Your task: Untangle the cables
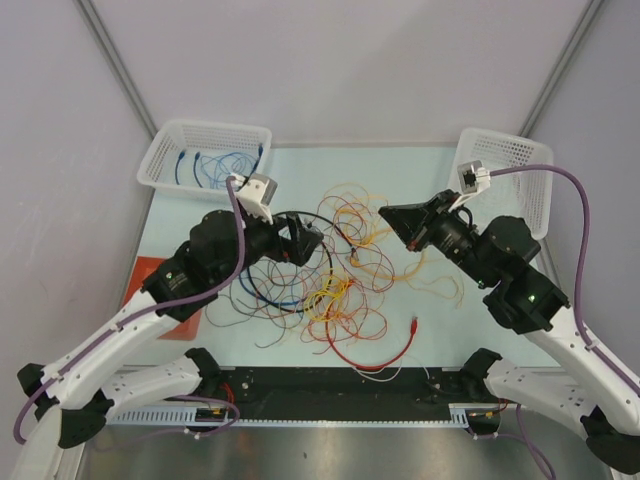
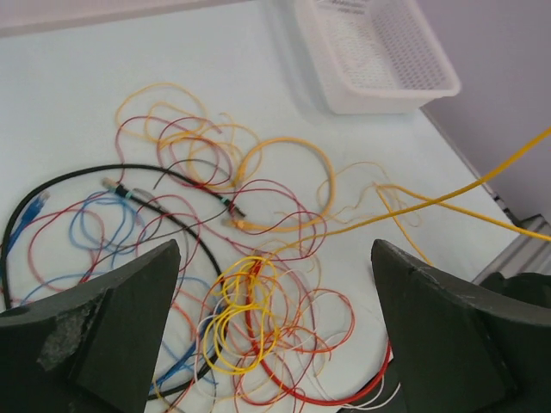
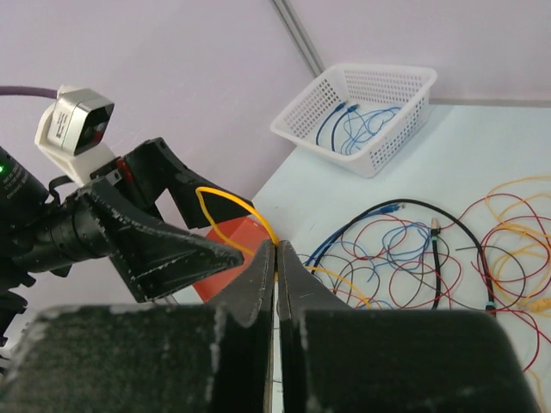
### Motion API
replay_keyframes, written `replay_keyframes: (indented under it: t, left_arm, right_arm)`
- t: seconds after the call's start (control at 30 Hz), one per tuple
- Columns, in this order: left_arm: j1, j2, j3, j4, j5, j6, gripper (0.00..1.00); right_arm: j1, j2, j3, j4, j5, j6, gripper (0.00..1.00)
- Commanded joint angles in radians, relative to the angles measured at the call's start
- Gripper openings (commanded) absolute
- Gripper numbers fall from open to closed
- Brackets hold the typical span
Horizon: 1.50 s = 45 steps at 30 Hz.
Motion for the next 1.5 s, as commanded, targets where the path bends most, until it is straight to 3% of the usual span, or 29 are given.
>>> replay_keyframes:
  t: [0.0, 0.3, 0.77, 0.9, 0.97, 1.03, 1.07, 1.13, 1.2, 1.33, 1.37, 1.4, 1.43, 1.47]
  left_arm:
    - [0.0, -0.05, -0.082, 0.227, 0.176, 0.035, 0.97]
    - [0.0, -0.059, -0.215, 0.406, 0.3, 0.031, 0.98]
    - [0.002, 0.102, -0.243, 0.592, 0.331, 0.024, 0.9]
    - [0.002, 0.156, -0.232, 0.592, 0.326, 0.046, 0.73]
    - [0.002, 0.167, -0.235, 0.593, 0.316, 0.049, 0.7]
    - [0.0, 0.167, -0.244, 0.592, 0.299, 0.05, 0.53]
    - [0.002, 0.162, -0.252, 0.592, 0.282, 0.052, 0.4]
    - [0.002, 0.148, -0.258, 0.584, 0.259, 0.055, 0.28]
    - [0.002, 0.118, -0.266, 0.574, 0.222, 0.064, 0.03]
    - [0.0, 0.05, -0.202, 0.456, 0.167, 0.087, 0.0]
    - [0.0, 0.036, -0.142, 0.433, 0.165, 0.096, 0.0]
    - [0.0, 0.023, -0.102, 0.382, 0.124, 0.103, 0.0]
    - [0.002, 0.018, -0.059, 0.307, 0.083, 0.107, 0.0]
    - [0.002, 0.018, 0.029, 0.272, 0.067, 0.124, 0.0]
  right_arm:
    - [-0.001, 0.007, 0.056, 0.002, 0.002, 0.019, 0.0]
    - [-0.001, 0.013, 0.113, -0.026, -0.035, 0.055, 0.0]
    - [0.005, 0.008, 0.161, -0.049, -0.083, 0.118, 0.0]
    - [0.007, 0.002, 0.173, -0.058, -0.084, 0.124, 0.0]
    - [0.007, -0.004, 0.178, -0.063, -0.083, 0.124, 0.0]
    - [0.007, -0.009, 0.181, -0.067, -0.078, 0.124, 0.0]
    - [0.005, -0.013, 0.184, -0.072, -0.075, 0.124, 0.0]
    - [0.005, -0.019, 0.188, -0.081, -0.061, 0.118, 0.0]
    - [0.005, -0.033, 0.188, -0.089, -0.051, 0.111, 0.0]
    - [0.004, -0.053, 0.188, -0.125, -0.009, 0.077, 0.0]
    - [0.005, -0.058, 0.188, -0.151, 0.003, 0.068, 0.05]
    - [0.005, -0.064, 0.19, -0.162, 0.012, 0.06, 0.19]
    - [0.005, -0.07, 0.188, -0.175, 0.046, 0.045, 0.46]
    - [0.005, -0.075, 0.19, -0.197, 0.061, 0.039, 0.59]
